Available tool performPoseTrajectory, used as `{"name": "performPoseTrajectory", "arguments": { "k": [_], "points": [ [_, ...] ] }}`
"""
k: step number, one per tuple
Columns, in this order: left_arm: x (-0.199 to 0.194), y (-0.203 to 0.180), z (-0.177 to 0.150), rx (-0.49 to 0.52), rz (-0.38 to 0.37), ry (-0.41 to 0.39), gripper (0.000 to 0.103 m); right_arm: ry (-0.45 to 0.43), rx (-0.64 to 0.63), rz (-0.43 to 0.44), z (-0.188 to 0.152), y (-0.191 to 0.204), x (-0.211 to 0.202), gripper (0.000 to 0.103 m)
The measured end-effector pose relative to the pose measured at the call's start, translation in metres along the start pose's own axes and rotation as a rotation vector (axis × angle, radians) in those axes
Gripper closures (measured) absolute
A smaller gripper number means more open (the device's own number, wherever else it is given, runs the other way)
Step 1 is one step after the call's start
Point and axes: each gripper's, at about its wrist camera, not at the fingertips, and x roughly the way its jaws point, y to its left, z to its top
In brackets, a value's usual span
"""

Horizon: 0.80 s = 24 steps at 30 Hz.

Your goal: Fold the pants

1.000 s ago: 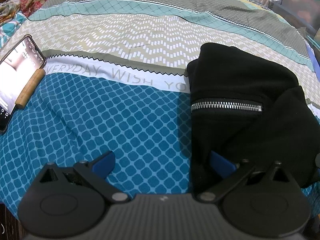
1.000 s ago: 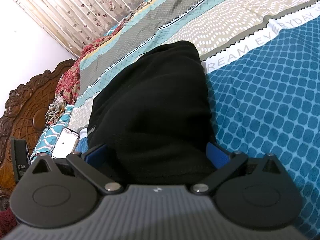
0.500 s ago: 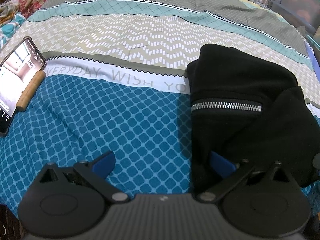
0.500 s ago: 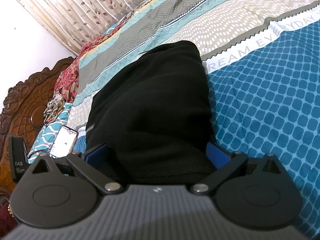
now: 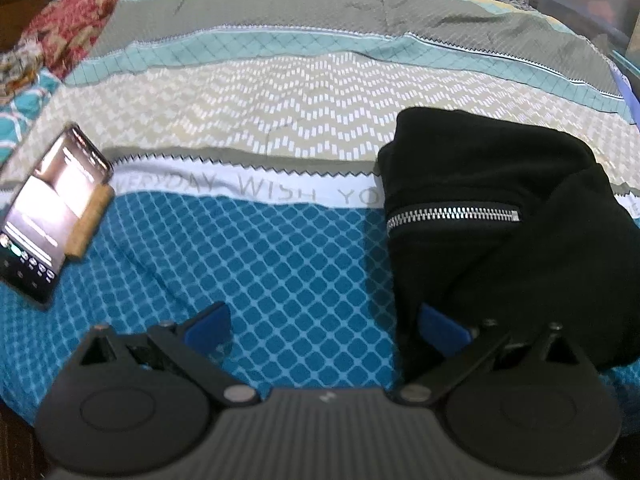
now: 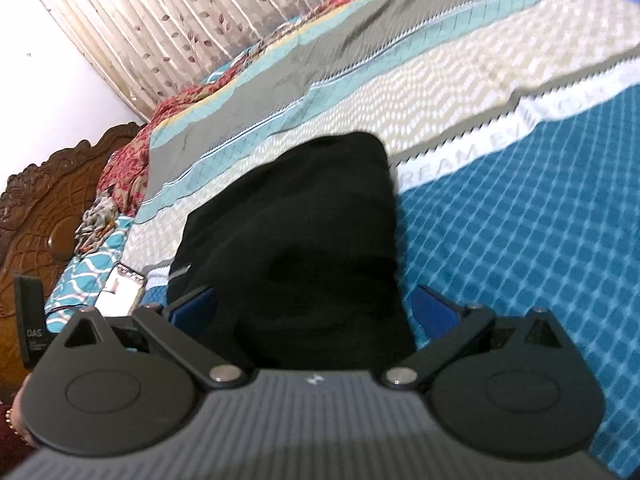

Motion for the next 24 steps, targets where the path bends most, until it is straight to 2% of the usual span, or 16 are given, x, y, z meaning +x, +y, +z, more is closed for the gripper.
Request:
{"name": "performPoseTrajectory", "arguments": {
  "k": [10,17,21,24],
  "points": [
    [-0.013,0.000,0.009,0.022,0.034,-0.051,0.000,-0.034,-0.028,-0.032,0.005,0.000,0.001,0.000],
    [-0.022,0.021,0.030,-0.040,-0.123,-0.074,0.000,-0.028,-0.059,-0.014,0.023,-0.007,0.004,0.000],
    [-0.009,0.026,0.044,-0.064,-0.235,-0.031,0.000,0.004,-0.062,0.015,0.033,-0.012,0.013,0.000],
    [0.010,0.024,0.049,-0.086,-0.287,0.014,0.000,0.035,-0.048,0.033,0.037,-0.017,0.024,0.000]
  ]
}}
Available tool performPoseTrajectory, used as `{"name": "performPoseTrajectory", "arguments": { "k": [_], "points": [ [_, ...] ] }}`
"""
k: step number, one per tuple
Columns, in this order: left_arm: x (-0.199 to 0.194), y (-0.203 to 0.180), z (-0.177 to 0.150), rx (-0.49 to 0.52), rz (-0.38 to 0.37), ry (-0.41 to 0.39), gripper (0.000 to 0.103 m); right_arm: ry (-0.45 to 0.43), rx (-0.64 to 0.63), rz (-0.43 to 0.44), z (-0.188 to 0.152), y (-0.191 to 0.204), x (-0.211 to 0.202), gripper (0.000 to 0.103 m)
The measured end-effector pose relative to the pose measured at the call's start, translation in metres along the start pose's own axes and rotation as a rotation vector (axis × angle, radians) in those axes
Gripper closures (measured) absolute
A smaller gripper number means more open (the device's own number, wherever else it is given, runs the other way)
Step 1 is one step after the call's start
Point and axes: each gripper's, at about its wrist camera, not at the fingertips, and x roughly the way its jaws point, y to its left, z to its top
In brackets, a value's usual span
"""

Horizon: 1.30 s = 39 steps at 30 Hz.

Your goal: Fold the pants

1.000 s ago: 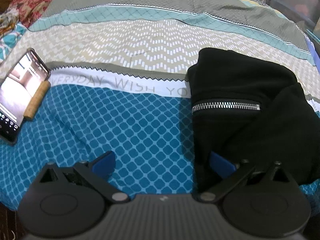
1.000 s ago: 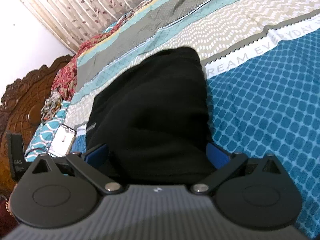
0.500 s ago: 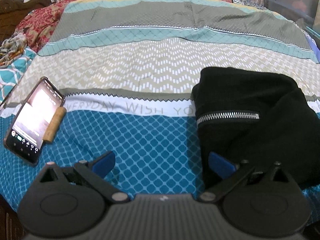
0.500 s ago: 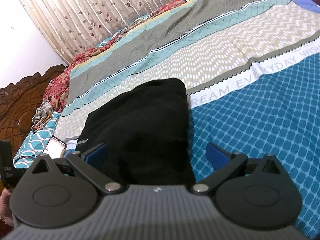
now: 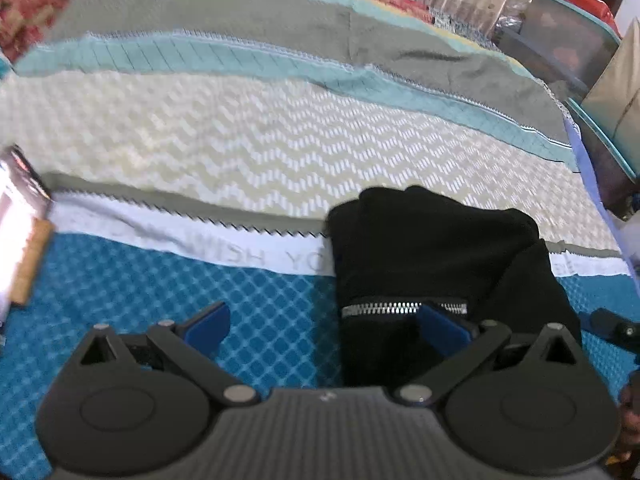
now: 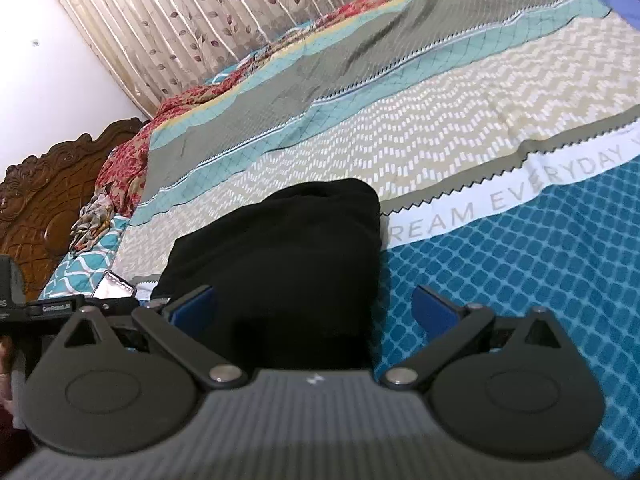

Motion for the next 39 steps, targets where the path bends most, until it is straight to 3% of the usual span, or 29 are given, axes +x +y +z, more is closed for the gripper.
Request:
{"name": "performPoseTrajectory", "arguments": {
  "k": [5,7,11,13,15,17,19,25,29,34,36,39],
  "points": [
    [0.038,0.004,-0.005,-0.111,-0.198,0.115,0.000,0.065,0.014,0.043,0.000,-0.003,0.022,0.000],
    [0.055,0.004,-0.010,-0.154,-0.263,0.148,0.000,0.099,0.079,0.096,0.002,-0.009,0.031,0.000],
    [0.068,-0.001,-0.014,-0.172,-0.365,0.129,0.001,0.179,0.205,0.204,-0.001,-0.012,0.056,0.000],
    [0.069,-0.008,-0.013,-0.151,-0.403,0.121,0.010,0.235,0.167,0.239,0.000,0.003,0.064,0.016],
    [0.061,-0.015,-0.005,-0.123,-0.409,0.098,0.020,0.233,0.119,0.276,0.003,0.018,0.066,0.033],
    [0.049,-0.018,0.011,-0.106,-0.450,0.052,0.027,0.199,0.070,0.325,0.017,0.032,0.061,0.038],
    [0.035,-0.019,0.034,-0.087,-0.462,-0.015,0.027,0.126,0.005,0.341,0.038,0.047,0.057,0.040],
    [0.035,-0.033,0.117,0.014,-0.400,-0.159,0.024,-0.047,-0.145,0.303,0.098,0.083,0.073,0.041],
    [0.080,-0.033,0.148,0.001,-0.347,-0.113,0.023,-0.053,-0.136,0.223,0.116,0.069,0.109,0.043],
    [0.146,-0.045,0.137,0.050,-0.132,-0.011,0.020,0.040,-0.068,0.054,0.107,0.036,0.153,0.048],
    [0.147,-0.049,0.131,0.058,-0.090,-0.032,0.009,0.046,-0.021,0.030,0.103,0.029,0.152,0.041],
    [0.131,-0.056,0.126,0.050,-0.035,-0.044,0.009,0.031,-0.041,-0.019,0.103,0.042,0.141,0.036]
  ]
}}
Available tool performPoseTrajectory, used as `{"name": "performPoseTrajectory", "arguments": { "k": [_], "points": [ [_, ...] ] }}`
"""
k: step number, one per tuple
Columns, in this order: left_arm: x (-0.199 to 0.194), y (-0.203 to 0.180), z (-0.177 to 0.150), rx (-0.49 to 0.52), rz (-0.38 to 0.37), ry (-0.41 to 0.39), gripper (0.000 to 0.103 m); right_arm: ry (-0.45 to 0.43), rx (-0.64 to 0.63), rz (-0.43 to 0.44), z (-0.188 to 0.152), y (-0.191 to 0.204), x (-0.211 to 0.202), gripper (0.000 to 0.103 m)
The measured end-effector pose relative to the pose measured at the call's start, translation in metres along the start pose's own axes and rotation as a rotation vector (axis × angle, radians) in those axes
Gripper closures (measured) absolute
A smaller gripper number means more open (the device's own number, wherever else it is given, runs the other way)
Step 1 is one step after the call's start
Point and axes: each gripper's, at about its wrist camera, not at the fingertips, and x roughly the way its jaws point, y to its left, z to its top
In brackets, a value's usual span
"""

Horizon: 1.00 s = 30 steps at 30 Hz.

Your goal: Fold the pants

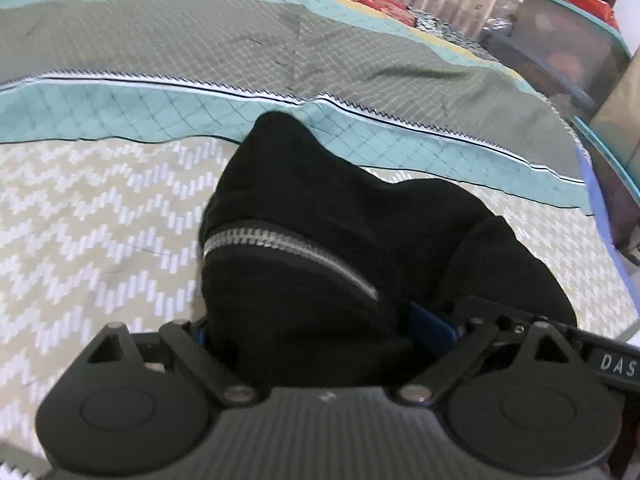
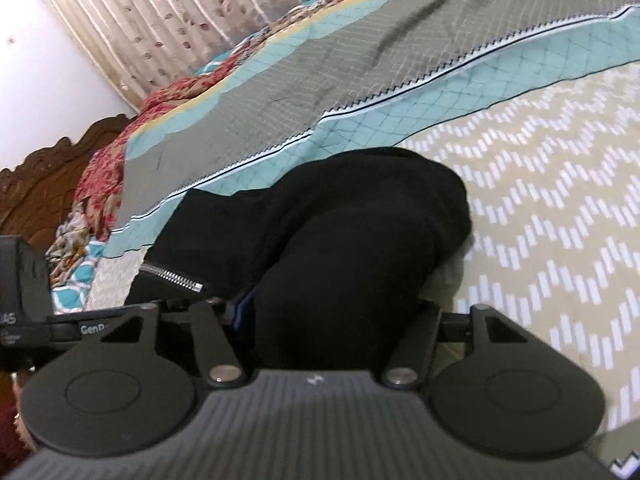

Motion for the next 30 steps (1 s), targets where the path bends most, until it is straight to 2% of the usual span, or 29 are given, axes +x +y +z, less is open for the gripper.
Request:
{"name": "performPoseTrajectory", "arguments": {
  "k": [1,2,3,4,6,12,20,30],
  "points": [
    [-0.008,-0.003,-0.004,0.002,0.036,0.000,0.008,-0.010,-0.017,-0.025,-0.002,0.007,-0.007,0.035],
    [-0.015,-0.004,-0.003,0.001,0.075,-0.001,0.005,-0.021,-0.026,-0.051,-0.003,0.009,-0.011,0.029],
    [-0.025,-0.005,-0.007,-0.005,0.112,-0.004,0.003,-0.044,-0.031,-0.092,-0.008,0.014,-0.018,0.018],
    [-0.035,-0.007,-0.013,-0.009,0.133,-0.004,0.003,-0.070,-0.028,-0.124,-0.011,0.016,-0.023,0.014],
    [-0.056,-0.009,-0.029,-0.013,0.162,-0.009,0.003,-0.102,-0.019,-0.155,-0.022,0.020,-0.034,0.012],
    [-0.104,-0.026,-0.082,0.001,0.237,0.018,0.000,-0.101,-0.044,-0.180,-0.070,0.043,-0.079,0.010],
    [-0.144,-0.056,-0.145,0.053,0.257,0.065,0.000,-0.077,-0.089,-0.199,-0.122,0.067,-0.118,0.000],
    [-0.177,-0.079,-0.192,0.071,0.284,0.082,0.000,-0.106,-0.131,-0.231,-0.163,0.085,-0.156,0.000]
  ]
}}
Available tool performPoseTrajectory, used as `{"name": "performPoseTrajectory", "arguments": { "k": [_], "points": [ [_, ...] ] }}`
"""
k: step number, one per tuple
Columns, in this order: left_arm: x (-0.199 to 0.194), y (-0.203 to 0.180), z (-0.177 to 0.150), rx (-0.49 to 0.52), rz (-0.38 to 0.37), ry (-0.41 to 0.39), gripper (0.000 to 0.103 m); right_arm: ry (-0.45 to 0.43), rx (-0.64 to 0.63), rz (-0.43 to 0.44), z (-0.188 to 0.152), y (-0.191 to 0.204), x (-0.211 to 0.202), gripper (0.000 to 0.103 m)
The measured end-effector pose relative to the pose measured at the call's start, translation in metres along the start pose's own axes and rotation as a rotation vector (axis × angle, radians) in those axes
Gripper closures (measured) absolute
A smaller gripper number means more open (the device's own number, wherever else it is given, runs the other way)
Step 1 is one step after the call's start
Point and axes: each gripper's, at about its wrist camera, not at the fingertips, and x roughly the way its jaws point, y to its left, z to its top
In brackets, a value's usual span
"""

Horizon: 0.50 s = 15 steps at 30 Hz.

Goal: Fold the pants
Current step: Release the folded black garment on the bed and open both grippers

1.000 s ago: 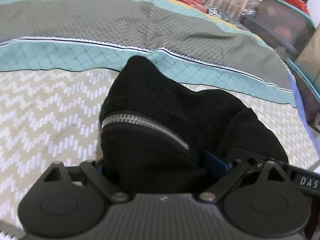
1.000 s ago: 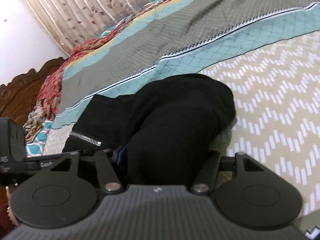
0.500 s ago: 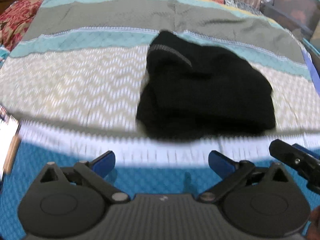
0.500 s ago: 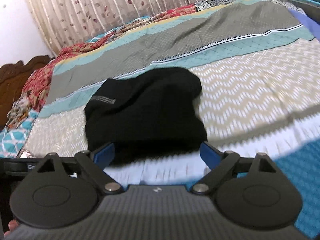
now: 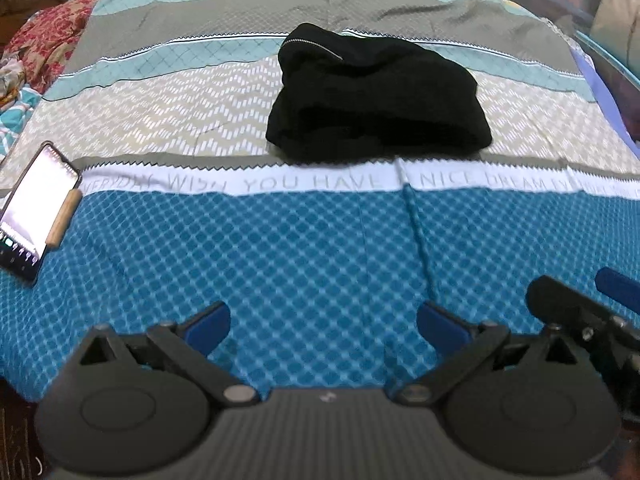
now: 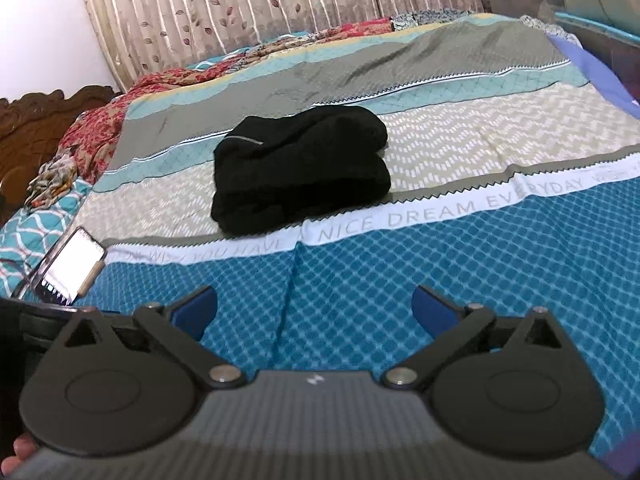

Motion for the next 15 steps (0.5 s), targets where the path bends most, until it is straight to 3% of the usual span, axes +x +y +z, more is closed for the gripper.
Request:
{"name": "performPoseTrajectory", "arguments": {
  "k": [15],
  "points": [
    [-0.030,-0.006,-0.010,0.044,0.060,-0.064,0.000,0.008,0.016,-0.003,-0.011,0.003,-0.011,0.000]
  ]
}}
